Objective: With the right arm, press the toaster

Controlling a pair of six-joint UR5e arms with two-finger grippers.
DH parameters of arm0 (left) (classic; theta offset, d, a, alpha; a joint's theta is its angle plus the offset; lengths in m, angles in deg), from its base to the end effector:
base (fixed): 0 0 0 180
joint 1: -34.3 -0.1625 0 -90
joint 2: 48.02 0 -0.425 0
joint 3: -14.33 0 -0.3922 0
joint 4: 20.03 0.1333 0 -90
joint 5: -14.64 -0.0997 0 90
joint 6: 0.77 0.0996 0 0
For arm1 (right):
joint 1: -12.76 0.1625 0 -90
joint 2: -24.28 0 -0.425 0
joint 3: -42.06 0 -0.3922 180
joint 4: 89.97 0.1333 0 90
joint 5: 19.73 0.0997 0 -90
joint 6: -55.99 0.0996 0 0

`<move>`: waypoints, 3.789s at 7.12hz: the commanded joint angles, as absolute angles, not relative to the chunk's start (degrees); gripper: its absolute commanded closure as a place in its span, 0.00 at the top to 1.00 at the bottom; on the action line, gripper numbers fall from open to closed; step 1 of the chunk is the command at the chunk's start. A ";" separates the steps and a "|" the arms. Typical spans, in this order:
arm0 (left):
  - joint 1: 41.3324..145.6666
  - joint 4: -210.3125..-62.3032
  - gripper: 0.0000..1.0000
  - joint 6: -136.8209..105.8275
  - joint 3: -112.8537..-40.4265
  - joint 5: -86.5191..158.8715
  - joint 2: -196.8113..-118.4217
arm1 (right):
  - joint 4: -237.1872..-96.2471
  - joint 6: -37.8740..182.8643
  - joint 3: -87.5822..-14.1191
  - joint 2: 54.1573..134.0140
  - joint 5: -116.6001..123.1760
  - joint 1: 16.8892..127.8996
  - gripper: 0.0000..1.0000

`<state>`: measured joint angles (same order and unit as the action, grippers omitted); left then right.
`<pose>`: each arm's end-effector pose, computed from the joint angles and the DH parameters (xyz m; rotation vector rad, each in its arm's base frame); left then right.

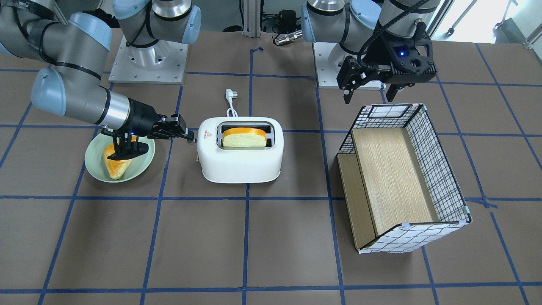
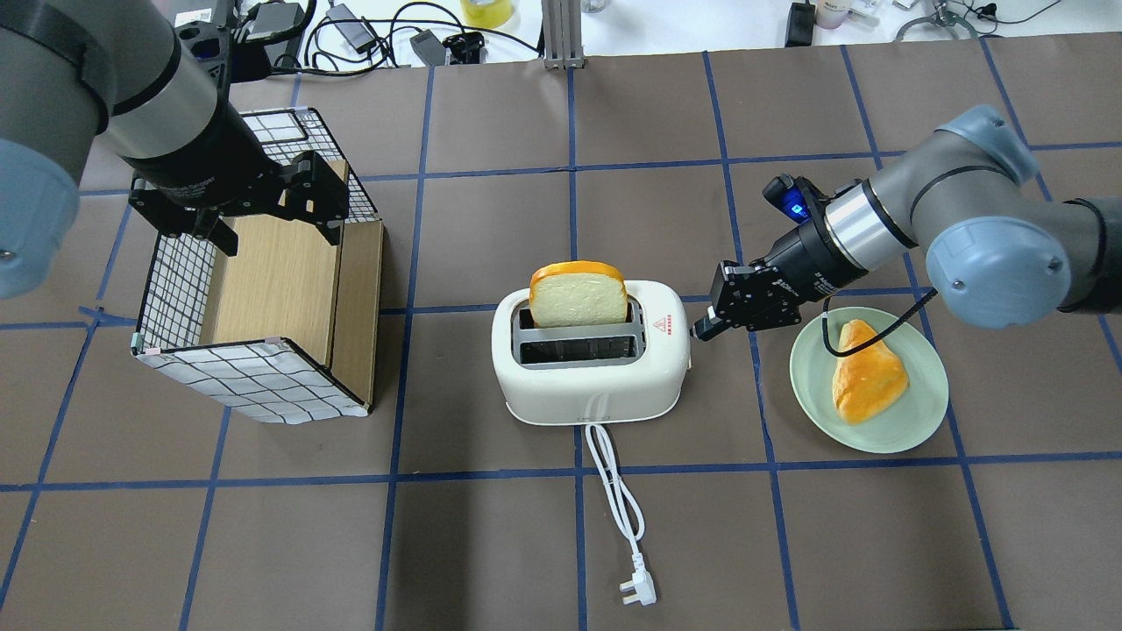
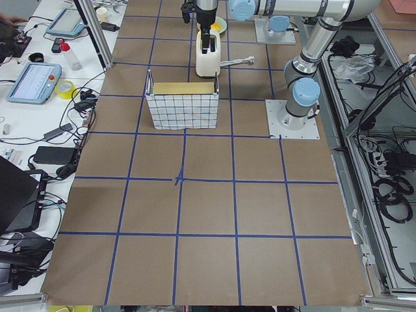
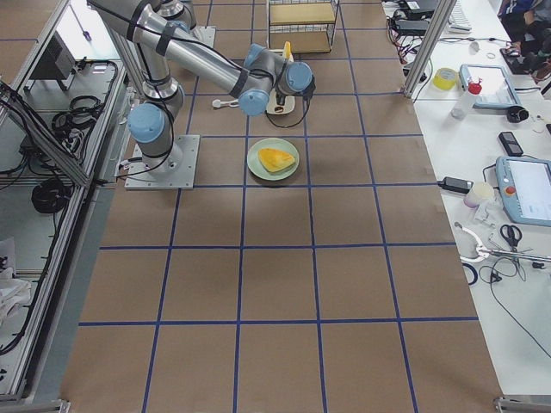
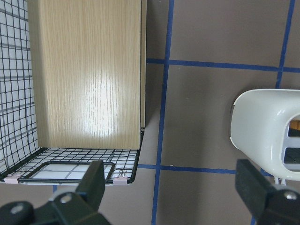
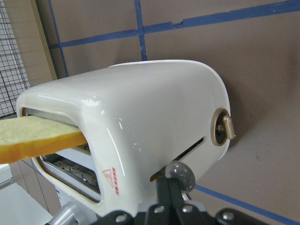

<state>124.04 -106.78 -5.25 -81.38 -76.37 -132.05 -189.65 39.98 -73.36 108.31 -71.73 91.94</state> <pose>-0.1295 -0.4542 0.4937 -0.1301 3.1220 -0.0967 0.1081 -0.4713 0.2711 0.0497 2.4074 0.2562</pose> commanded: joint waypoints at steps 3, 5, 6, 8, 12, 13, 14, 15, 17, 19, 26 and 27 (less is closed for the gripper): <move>124.04 -106.78 1.00 -5.25 -81.38 -76.41 -132.05 | -194.10 39.91 -75.09 106.20 -72.03 91.95 0.00; 124.04 -106.78 1.00 -5.25 -81.38 -76.41 -132.05 | -197.97 39.91 -77.29 105.58 -71.94 91.95 0.00; 124.04 -106.78 1.00 -5.25 -81.38 -76.41 -132.05 | -198.68 39.91 -77.56 105.23 -72.03 91.95 0.00; 124.04 -106.78 1.00 -5.25 -81.38 -76.41 -132.05 | -200.44 39.91 -78.52 104.96 -72.12 91.95 0.00; 124.04 -106.78 1.00 -5.25 -81.38 -76.41 -132.05 | -199.58 42.53 -77.74 106.71 -72.91 92.04 0.00; 124.04 -106.78 1.00 -5.25 -81.38 -76.41 -132.05 | -199.05 44.90 -76.35 108.98 -74.74 92.21 0.00; 124.04 -106.78 1.00 -5.25 -81.38 -76.41 -132.05 | -197.13 46.14 -73.63 110.74 -78.41 92.39 0.00; 124.04 -106.78 1.00 -5.25 -81.38 -76.41 -132.05 | -192.67 46.67 -69.87 111.81 -80.71 92.39 0.00; 124.04 -106.78 1.00 -5.25 -81.38 -76.41 -132.05 | -183.44 47.64 -59.51 112.96 -87.72 92.39 0.00; 124.04 -106.78 1.00 -5.25 -81.38 -76.32 -132.05 | -174.04 49.30 -46.69 112.79 -96.86 93.35 0.00; 124.04 -106.78 1.00 -5.25 -81.38 -76.32 -132.05 | -184.50 59.25 -45.04 111.99 -111.75 104.26 0.65; 124.04 -106.78 1.00 -5.25 -81.38 -76.32 -132.05 | -186.45 58.46 -45.22 111.99 -111.76 104.17 1.00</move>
